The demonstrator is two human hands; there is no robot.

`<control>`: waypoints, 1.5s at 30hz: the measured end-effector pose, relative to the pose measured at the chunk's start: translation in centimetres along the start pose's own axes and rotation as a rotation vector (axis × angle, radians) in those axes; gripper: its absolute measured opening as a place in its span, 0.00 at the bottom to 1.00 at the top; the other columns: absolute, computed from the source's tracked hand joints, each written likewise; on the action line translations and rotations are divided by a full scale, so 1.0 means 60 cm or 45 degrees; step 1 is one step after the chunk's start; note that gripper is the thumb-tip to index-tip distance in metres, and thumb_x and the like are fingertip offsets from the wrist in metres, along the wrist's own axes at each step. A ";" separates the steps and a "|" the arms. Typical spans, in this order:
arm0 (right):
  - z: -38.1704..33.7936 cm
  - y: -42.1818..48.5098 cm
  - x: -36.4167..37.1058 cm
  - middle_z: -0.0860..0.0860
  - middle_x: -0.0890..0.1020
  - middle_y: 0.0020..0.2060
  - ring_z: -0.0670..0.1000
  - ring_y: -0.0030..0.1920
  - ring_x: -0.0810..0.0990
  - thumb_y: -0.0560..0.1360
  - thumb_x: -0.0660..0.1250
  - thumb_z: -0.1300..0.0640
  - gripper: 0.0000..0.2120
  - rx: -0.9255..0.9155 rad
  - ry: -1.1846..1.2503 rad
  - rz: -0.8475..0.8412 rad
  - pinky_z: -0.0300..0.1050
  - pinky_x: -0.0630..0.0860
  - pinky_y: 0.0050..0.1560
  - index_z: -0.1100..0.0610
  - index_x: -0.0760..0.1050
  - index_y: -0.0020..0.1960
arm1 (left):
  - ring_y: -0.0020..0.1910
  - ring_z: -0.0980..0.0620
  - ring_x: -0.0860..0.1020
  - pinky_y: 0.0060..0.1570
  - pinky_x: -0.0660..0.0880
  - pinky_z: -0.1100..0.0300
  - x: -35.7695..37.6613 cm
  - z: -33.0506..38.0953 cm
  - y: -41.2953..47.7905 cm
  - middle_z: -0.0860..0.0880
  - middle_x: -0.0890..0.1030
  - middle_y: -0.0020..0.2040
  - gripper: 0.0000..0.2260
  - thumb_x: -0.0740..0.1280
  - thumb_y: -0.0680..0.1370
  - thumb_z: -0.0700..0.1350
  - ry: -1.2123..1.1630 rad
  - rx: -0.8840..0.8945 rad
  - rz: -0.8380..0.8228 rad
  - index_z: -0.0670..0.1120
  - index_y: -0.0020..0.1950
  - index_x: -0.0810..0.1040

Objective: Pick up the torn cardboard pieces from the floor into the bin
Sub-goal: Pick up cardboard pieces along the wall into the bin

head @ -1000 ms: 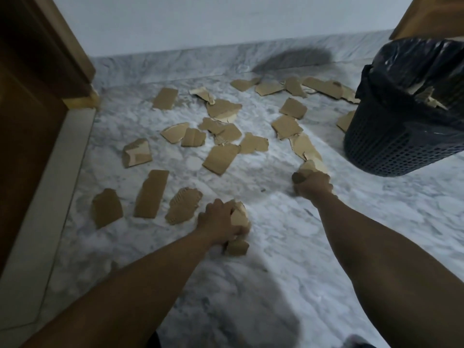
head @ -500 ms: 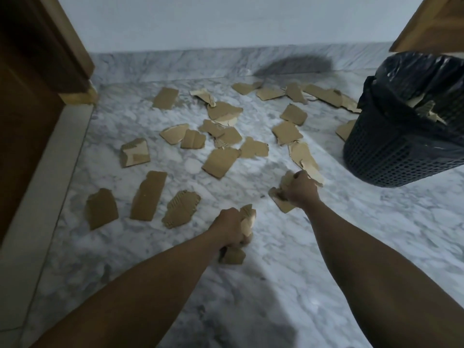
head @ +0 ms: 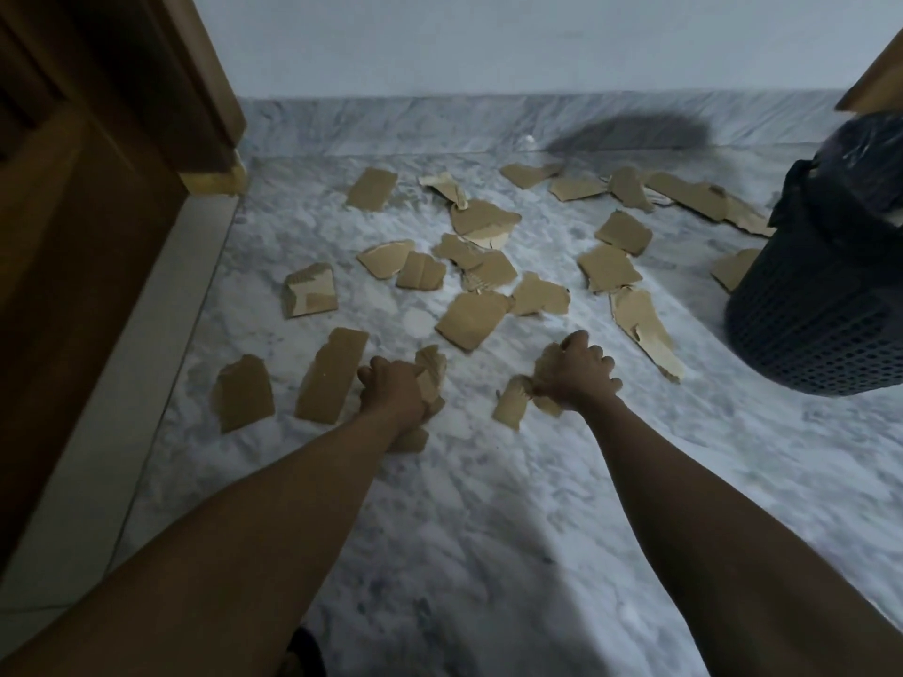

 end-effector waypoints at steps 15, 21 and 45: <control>-0.104 -0.081 0.050 0.59 0.67 0.63 0.61 0.61 0.71 0.78 0.66 0.53 0.23 -0.262 -0.379 -0.540 0.54 0.75 0.57 0.59 0.65 0.69 | 0.65 0.39 0.71 0.67 0.62 0.44 -0.098 -0.091 -0.007 0.43 0.74 0.64 0.27 0.70 0.74 0.60 -0.232 -0.164 0.392 0.48 0.69 0.72; -0.150 -0.087 0.114 0.59 0.74 0.52 0.58 0.51 0.77 0.74 0.69 0.58 0.23 -0.274 -0.235 -0.483 0.51 0.77 0.45 0.61 0.60 0.61 | 0.64 0.37 0.66 0.62 0.69 0.42 -0.078 -0.121 0.000 0.43 0.62 0.71 0.33 0.70 0.75 0.59 -0.379 -0.170 0.272 0.55 0.77 0.62; -0.234 0.042 0.090 0.56 0.39 0.79 0.64 0.77 0.32 0.76 0.68 0.57 0.38 -0.461 -0.418 -0.230 0.79 0.37 0.67 0.45 0.50 0.79 | 0.70 0.35 0.59 0.69 0.59 0.39 -0.080 -0.330 -0.020 0.44 0.56 0.76 0.33 0.72 0.72 0.61 -0.692 -0.796 0.522 0.50 0.72 0.67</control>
Point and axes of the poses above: each hand's wrist, its own y-axis towards the middle knuckle, its own x-axis out of the palm, z = x × y, the point moved 8 cm from there along y, towards the middle knuckle
